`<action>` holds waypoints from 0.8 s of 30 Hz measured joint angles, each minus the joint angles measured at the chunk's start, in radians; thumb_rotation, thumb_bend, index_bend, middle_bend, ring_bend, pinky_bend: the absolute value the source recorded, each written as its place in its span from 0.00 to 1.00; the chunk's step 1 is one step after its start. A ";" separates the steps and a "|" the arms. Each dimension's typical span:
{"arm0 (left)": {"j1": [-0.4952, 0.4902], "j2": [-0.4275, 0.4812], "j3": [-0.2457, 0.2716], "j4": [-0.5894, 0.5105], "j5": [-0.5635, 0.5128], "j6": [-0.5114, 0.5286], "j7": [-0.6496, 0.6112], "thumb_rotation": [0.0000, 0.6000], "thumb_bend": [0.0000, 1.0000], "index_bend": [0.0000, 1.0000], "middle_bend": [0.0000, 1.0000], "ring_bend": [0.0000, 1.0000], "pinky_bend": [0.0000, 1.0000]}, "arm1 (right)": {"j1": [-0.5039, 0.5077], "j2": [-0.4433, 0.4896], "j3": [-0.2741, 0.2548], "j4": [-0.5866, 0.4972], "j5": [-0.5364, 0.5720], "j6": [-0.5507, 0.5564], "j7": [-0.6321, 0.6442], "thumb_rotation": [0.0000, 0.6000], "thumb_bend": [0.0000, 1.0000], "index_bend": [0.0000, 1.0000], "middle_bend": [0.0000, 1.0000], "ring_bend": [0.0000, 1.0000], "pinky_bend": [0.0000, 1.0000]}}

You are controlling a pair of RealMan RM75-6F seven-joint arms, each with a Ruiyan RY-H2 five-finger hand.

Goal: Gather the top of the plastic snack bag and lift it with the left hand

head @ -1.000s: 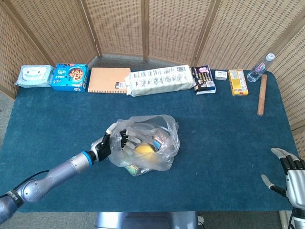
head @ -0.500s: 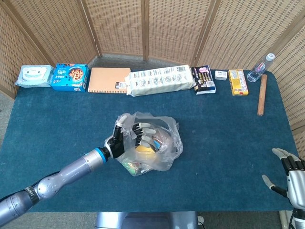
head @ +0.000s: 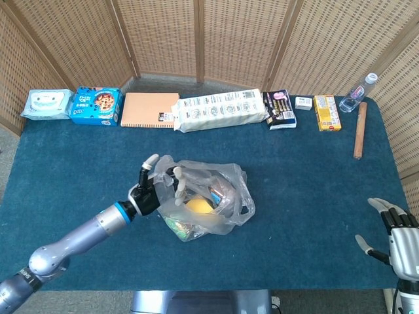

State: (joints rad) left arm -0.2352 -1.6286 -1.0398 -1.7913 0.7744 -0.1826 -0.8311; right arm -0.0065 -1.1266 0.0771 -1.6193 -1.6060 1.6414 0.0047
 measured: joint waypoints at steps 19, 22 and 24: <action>0.111 0.036 -0.089 0.015 -0.209 -0.169 0.219 0.00 0.27 0.55 0.61 0.65 0.63 | 0.212 -0.117 0.071 0.018 -0.048 -0.166 -0.018 0.96 0.12 0.20 0.23 0.24 0.25; 0.108 0.044 -0.091 0.016 -0.223 -0.177 0.248 0.00 0.27 0.55 0.61 0.65 0.63 | 0.255 -0.154 0.082 0.046 -0.050 -0.199 -0.019 0.99 0.11 0.20 0.23 0.24 0.25; 0.104 0.050 -0.089 0.017 -0.232 -0.180 0.267 0.00 0.27 0.55 0.61 0.65 0.63 | 0.285 -0.180 0.089 0.070 -0.050 -0.219 -0.019 0.99 0.10 0.20 0.23 0.24 0.25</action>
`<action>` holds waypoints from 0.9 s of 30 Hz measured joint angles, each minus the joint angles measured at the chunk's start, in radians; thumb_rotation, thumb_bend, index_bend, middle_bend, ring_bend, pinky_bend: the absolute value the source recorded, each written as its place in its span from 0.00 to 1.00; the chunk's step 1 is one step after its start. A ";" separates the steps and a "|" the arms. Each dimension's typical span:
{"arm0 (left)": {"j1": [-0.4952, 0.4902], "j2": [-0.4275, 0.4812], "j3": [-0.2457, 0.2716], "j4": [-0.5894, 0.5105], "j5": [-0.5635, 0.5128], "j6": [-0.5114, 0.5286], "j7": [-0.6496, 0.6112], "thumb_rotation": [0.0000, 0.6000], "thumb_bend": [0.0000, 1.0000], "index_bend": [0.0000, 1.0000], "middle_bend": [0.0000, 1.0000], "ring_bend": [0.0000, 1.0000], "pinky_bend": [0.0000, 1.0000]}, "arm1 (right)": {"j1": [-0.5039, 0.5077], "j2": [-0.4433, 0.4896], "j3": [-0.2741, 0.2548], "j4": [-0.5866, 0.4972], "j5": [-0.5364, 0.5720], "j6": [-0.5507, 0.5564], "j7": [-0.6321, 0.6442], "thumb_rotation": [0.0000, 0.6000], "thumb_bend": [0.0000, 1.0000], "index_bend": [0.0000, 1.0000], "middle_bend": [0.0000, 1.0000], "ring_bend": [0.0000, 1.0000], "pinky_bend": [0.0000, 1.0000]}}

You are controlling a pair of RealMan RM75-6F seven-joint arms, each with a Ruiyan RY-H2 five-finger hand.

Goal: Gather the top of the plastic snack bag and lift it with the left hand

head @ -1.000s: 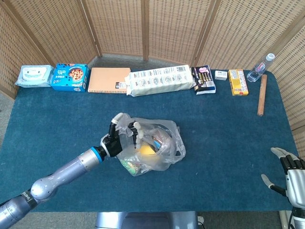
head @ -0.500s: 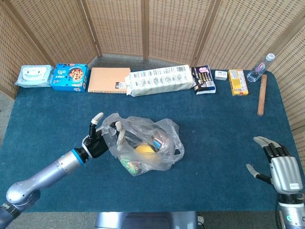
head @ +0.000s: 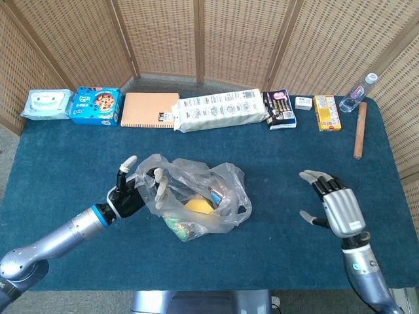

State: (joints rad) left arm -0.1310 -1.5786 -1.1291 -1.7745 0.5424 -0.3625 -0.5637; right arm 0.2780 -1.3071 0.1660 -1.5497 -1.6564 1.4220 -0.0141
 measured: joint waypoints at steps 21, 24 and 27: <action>-0.042 0.035 0.012 -0.017 -0.081 0.015 0.065 0.00 0.27 0.55 0.61 0.65 0.63 | 0.155 -0.199 0.010 0.266 -0.022 -0.041 -0.005 1.00 0.08 0.20 0.23 0.23 0.25; -0.053 0.036 0.015 -0.020 -0.086 0.019 0.071 0.00 0.27 0.55 0.61 0.65 0.63 | 0.177 -0.226 0.007 0.280 -0.026 -0.050 0.002 1.00 0.08 0.20 0.23 0.23 0.25; -0.066 0.035 0.021 -0.019 -0.087 0.030 0.077 0.00 0.27 0.55 0.61 0.65 0.63 | 0.198 -0.254 0.005 0.289 -0.030 -0.053 0.011 1.00 0.07 0.20 0.23 0.23 0.25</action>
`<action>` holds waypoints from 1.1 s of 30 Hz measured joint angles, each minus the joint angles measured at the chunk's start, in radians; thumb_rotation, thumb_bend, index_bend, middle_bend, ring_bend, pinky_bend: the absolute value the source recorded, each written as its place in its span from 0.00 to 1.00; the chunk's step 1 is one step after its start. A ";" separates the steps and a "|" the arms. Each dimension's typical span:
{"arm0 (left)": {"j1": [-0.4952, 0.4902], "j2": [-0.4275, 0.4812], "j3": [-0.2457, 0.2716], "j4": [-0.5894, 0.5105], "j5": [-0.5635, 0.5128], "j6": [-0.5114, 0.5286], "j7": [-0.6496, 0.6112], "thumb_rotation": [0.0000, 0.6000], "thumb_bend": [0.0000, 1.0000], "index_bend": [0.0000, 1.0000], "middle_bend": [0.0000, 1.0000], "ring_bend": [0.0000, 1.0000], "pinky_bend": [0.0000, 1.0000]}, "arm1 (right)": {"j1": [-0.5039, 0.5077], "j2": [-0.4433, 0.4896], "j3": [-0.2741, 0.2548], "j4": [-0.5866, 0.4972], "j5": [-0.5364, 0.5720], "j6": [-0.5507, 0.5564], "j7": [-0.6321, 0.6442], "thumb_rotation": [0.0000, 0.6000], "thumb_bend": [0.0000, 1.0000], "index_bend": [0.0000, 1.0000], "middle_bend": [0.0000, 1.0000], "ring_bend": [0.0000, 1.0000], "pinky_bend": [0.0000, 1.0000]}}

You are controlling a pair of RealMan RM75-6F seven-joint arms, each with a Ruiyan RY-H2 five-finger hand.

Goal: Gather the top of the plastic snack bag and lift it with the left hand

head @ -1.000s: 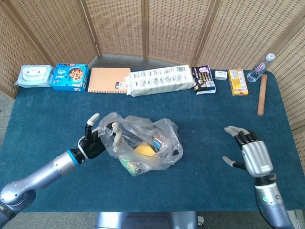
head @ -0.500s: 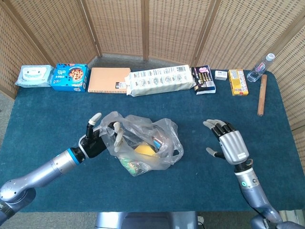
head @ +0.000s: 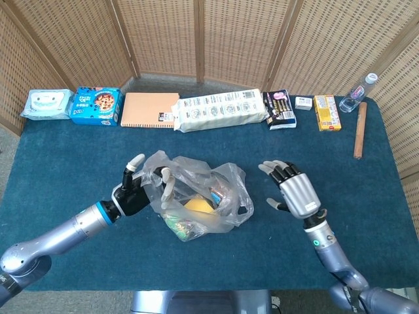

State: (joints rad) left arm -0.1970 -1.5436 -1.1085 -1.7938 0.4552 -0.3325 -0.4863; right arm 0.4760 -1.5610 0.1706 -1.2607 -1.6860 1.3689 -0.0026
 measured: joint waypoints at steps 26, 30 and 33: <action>-0.044 -0.046 0.028 0.099 0.002 -0.066 0.089 0.00 0.28 0.55 0.61 0.65 0.62 | 0.121 -0.166 0.033 -0.093 0.072 -0.072 -0.021 0.99 0.13 0.54 0.42 0.33 0.29; -0.033 -0.048 0.025 0.118 -0.008 -0.093 0.104 0.00 0.28 0.55 0.61 0.65 0.62 | 0.128 -0.205 0.055 -0.079 0.089 -0.049 0.008 0.99 0.17 0.58 0.44 0.35 0.30; -0.025 -0.046 0.022 0.131 -0.016 -0.113 0.116 0.00 0.28 0.55 0.61 0.65 0.62 | 0.134 -0.220 0.067 -0.058 0.096 -0.035 0.020 0.99 0.20 0.58 0.44 0.36 0.30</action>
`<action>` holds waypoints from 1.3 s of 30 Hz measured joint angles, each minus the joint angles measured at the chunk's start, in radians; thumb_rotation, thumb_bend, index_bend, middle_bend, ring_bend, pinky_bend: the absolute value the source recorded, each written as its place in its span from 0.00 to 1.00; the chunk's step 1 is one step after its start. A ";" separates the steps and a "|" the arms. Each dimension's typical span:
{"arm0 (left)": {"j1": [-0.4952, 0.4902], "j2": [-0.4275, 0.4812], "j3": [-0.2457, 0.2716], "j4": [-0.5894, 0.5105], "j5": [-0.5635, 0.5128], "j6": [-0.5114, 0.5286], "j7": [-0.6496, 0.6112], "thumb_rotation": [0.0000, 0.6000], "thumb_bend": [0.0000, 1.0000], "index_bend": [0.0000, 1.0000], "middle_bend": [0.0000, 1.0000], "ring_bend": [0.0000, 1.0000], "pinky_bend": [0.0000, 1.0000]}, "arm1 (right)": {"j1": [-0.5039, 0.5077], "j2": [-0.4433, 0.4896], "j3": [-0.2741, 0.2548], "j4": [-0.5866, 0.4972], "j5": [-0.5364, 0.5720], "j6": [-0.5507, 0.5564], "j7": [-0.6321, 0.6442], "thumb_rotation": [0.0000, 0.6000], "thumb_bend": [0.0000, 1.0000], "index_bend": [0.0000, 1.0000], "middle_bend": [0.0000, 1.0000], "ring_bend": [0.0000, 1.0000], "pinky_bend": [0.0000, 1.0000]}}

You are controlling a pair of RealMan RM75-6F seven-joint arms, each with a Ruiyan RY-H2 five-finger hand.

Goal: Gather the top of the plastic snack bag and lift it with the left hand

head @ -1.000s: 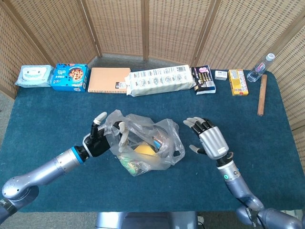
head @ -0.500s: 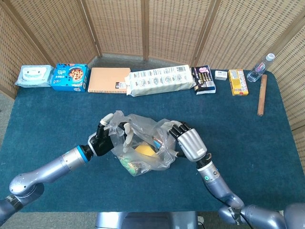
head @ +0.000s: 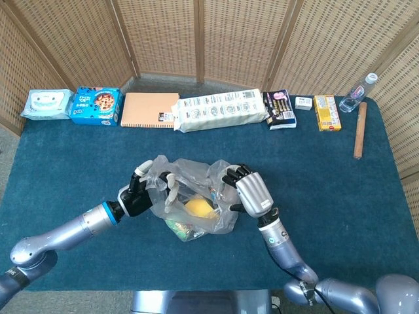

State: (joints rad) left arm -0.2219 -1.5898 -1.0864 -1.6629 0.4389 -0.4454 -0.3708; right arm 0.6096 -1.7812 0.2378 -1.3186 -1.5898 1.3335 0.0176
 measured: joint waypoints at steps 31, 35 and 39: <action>0.022 0.021 -0.005 0.004 -0.051 -0.012 0.043 0.00 0.28 0.55 0.61 0.65 0.62 | 0.049 0.281 -0.072 -0.013 -0.066 -0.099 0.012 1.00 0.19 0.26 0.29 0.25 0.22; 0.022 0.026 -0.007 -0.005 -0.053 -0.005 0.043 0.00 0.28 0.55 0.61 0.65 0.62 | 0.060 0.276 -0.085 -0.008 -0.078 -0.104 0.008 1.00 0.17 0.26 0.29 0.25 0.22; 0.025 0.030 -0.012 -0.011 -0.056 0.001 0.043 0.00 0.28 0.55 0.61 0.65 0.62 | 0.069 0.270 -0.089 0.012 -0.094 -0.097 -0.018 1.00 0.16 0.26 0.29 0.25 0.22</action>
State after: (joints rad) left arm -0.1968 -1.5602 -1.0980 -1.6734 0.3833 -0.4440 -0.3280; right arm 0.6789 -1.5114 0.1491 -1.3065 -1.6842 1.2361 -0.0008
